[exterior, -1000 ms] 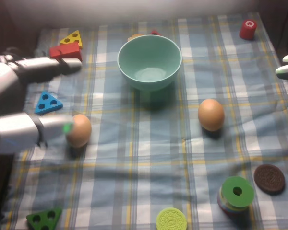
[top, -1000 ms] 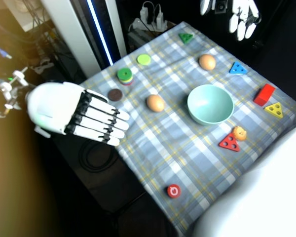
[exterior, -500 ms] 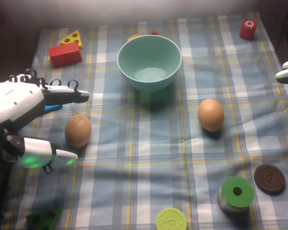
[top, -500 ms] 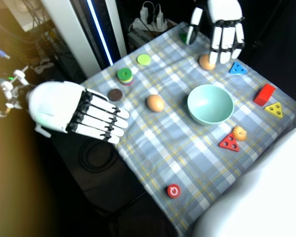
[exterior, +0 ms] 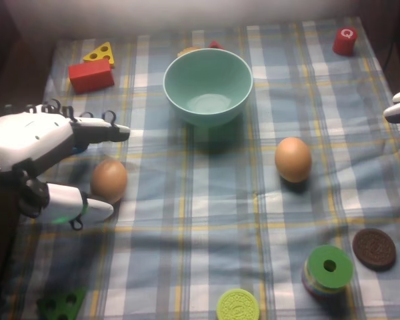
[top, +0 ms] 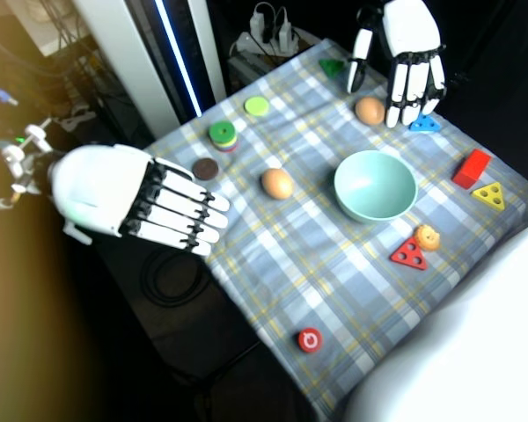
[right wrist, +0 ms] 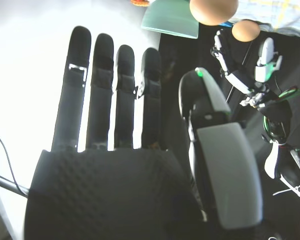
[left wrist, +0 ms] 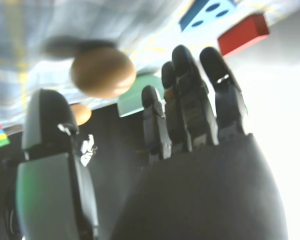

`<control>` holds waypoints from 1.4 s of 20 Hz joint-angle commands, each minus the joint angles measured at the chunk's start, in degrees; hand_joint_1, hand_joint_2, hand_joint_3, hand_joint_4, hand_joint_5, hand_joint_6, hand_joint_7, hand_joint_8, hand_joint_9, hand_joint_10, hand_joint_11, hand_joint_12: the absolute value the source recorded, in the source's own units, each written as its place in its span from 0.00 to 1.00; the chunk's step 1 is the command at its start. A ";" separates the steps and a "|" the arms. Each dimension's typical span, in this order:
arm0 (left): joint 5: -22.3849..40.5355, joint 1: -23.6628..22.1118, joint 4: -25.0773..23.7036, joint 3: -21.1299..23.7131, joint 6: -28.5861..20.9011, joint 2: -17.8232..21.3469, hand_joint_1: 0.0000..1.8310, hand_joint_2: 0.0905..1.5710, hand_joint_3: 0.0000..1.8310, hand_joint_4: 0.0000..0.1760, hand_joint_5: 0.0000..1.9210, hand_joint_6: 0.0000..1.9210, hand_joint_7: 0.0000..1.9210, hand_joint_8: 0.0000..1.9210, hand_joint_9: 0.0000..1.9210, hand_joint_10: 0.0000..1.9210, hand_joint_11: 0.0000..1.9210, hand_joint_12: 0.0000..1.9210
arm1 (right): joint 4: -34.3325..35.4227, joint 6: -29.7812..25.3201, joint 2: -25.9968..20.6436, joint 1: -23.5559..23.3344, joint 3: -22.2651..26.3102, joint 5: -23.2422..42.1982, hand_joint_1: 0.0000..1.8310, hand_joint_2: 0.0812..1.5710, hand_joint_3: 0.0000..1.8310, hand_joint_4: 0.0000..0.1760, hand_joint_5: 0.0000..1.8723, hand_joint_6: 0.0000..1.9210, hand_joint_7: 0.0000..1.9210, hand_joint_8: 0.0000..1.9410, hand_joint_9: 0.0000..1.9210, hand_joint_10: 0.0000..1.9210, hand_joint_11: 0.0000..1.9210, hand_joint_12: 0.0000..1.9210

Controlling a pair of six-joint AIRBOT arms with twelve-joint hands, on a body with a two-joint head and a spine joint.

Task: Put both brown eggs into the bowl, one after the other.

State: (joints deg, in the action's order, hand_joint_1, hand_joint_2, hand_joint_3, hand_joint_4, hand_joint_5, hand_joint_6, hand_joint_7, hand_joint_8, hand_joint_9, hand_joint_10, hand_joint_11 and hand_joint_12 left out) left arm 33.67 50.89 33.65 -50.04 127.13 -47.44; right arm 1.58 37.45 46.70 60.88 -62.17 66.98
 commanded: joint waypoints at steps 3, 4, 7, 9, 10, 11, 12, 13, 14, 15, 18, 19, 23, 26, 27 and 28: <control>3.32 -0.94 -0.74 -0.76 0.27 -0.93 0.49 0.60 0.00 1.00 0.22 0.00 0.25 0.00 0.28 0.00 0.01 0.50 | 1.54 -0.39 -0.12 -0.21 -0.30 6.80 0.38 0.85 0.00 0.00 0.42 0.00 0.39 0.00 0.40 0.00 0.31 0.27; 2.99 -1.08 -0.74 -0.86 0.54 -1.06 0.50 0.61 0.00 1.00 0.22 0.00 0.26 0.00 0.27 0.00 0.00 0.51 | 1.54 -0.40 -0.12 -0.17 -0.32 6.80 0.38 0.85 0.00 0.00 0.42 0.00 0.39 0.00 0.40 0.00 0.31 0.27; 2.45 -1.36 -0.76 -1.15 0.66 -1.34 0.52 0.61 0.00 1.00 0.28 0.00 0.33 0.02 0.33 0.02 0.01 0.50 | 1.54 -0.40 -0.12 -0.15 -0.37 6.80 0.39 0.85 0.00 0.00 0.42 0.00 0.40 0.00 0.41 0.00 0.31 0.28; 1.97 -1.63 -0.69 -1.61 0.70 -1.75 0.53 0.61 0.00 0.93 0.33 0.01 0.39 0.04 0.37 0.03 0.03 0.51 | 1.53 -0.40 -0.11 -0.11 -0.37 6.79 0.42 0.85 0.00 0.00 0.43 0.00 0.41 0.00 0.42 0.00 0.32 0.30; 1.81 -1.72 -0.51 -1.81 0.70 -1.92 0.53 0.60 0.00 0.93 0.35 0.01 0.40 0.04 0.38 0.04 0.04 0.51 | 1.53 -0.40 -0.10 -0.07 -0.37 6.79 0.42 0.85 0.00 0.00 0.43 0.00 0.42 0.00 0.44 0.01 0.34 0.30; 1.80 -1.73 -0.42 -1.85 0.70 -1.97 0.54 0.60 0.00 0.85 0.37 0.00 0.37 0.10 0.37 0.07 0.03 0.52 | 1.53 -0.40 -0.10 -0.06 -0.37 6.79 0.51 0.80 0.01 0.00 0.39 0.58 0.43 0.01 0.45 0.01 0.36 0.31; 1.80 -1.73 -0.38 -1.86 0.70 -1.99 0.54 0.61 0.00 0.77 0.38 0.01 0.32 0.23 0.34 0.12 0.02 0.53 | 1.53 -0.40 -0.10 -0.06 -0.37 6.79 0.53 0.81 0.00 0.00 0.36 0.72 0.44 0.01 0.47 0.01 0.37 0.32; 1.79 -1.73 -0.32 -1.88 0.70 -2.02 0.54 0.61 0.00 0.76 0.40 0.00 0.30 0.32 0.32 0.17 0.00 0.54 | 1.53 -0.42 -0.10 -0.06 -0.37 6.79 0.55 0.82 0.00 0.00 0.35 0.75 0.44 0.00 0.47 0.01 0.37 0.32; 1.79 -1.73 -0.26 -1.91 0.70 -2.04 0.53 0.63 0.00 0.73 0.40 0.00 0.28 0.36 0.29 0.21 0.00 0.51 | 1.53 -0.43 -0.10 -0.06 -0.37 6.79 0.57 0.81 0.00 0.00 0.36 0.74 0.45 0.00 0.48 0.01 0.39 0.31; 1.79 -1.73 -0.10 -1.95 0.70 -2.04 0.54 0.63 0.00 0.73 0.43 0.00 0.29 0.37 0.28 0.24 0.00 0.50 | 1.53 -0.45 -0.10 -0.03 -0.36 6.79 0.58 0.80 0.00 0.00 0.36 0.74 0.46 0.00 0.48 0.00 0.39 0.30; 1.84 -1.73 0.38 -2.06 0.70 -2.12 0.54 0.64 0.00 0.66 0.44 0.00 0.33 0.34 0.25 0.31 0.00 0.52 | 1.54 -0.74 -0.10 0.18 -0.36 6.79 0.63 0.76 0.02 0.00 0.41 0.71 0.43 0.48 0.48 0.00 0.40 0.26; 1.84 -1.73 0.48 -2.07 0.70 -2.14 0.55 0.64 0.00 0.62 0.45 0.00 0.34 0.33 0.26 0.32 0.00 0.53 | 1.54 -0.83 -0.10 0.24 -0.36 6.79 0.63 0.77 0.01 0.00 0.40 0.73 0.41 0.60 0.48 0.00 0.40 0.25; 2.53 -1.73 1.07 -2.02 0.70 -2.23 0.70 0.70 0.00 0.49 0.45 0.00 0.44 0.55 0.29 0.37 0.01 0.58 | 1.55 -0.90 -0.08 0.29 -0.36 6.80 0.63 0.78 0.00 0.05 0.38 0.75 0.40 0.64 0.49 0.00 0.41 0.25; 4.53 -2.24 1.19 -1.59 0.67 -2.18 0.75 0.67 0.00 0.42 0.47 0.00 0.52 0.50 0.36 0.34 0.02 0.56 | 1.55 -0.90 -0.07 0.33 -0.36 6.80 0.63 0.78 0.00 0.01 0.38 0.76 0.41 0.63 0.49 0.00 0.39 0.24; 5.03 -3.09 0.42 -1.50 0.09 -2.20 0.75 0.66 0.00 0.38 0.48 0.00 0.55 0.46 0.39 0.32 0.03 0.56 | 1.56 -0.90 -0.07 0.37 -0.36 6.80 0.63 0.78 0.00 0.02 0.38 0.76 0.41 0.63 0.50 0.01 0.40 0.25; 5.31 -4.21 -0.82 -1.71 -1.17 -2.42 0.75 0.66 0.00 0.39 0.49 0.00 0.54 0.47 0.44 0.23 0.05 0.56 | 1.56 -0.90 -0.07 0.37 -0.36 6.80 0.63 0.78 0.00 0.01 0.38 0.76 0.41 0.63 0.50 0.01 0.42 0.25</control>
State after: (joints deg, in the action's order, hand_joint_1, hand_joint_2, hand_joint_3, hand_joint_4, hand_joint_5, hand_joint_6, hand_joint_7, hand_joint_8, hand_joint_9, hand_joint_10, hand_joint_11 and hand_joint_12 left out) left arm 32.29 47.48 34.76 -51.70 126.65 -49.56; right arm 1.78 36.93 46.76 61.43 -62.28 66.98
